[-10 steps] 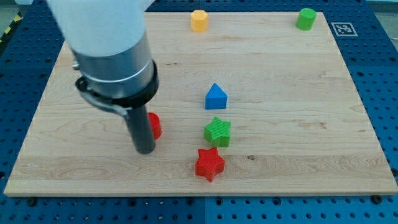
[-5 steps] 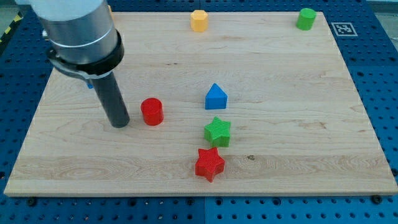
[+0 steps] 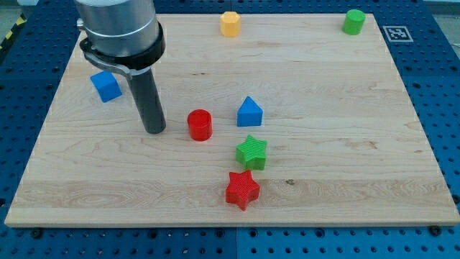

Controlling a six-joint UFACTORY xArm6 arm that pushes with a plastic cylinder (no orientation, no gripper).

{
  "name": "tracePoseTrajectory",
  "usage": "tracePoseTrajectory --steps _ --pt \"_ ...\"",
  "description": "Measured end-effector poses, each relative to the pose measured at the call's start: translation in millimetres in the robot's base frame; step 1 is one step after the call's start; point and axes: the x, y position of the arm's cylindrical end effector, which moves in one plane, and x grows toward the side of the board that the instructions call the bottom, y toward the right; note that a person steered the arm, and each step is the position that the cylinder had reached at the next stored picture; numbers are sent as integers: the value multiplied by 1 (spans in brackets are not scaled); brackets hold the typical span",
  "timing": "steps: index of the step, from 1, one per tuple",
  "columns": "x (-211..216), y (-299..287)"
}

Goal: Move the red circle below blue triangle

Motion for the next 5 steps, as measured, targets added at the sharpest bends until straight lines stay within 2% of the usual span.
tracePoseTrajectory --steps 3,5 --pt "1 68" --pt "14 84"
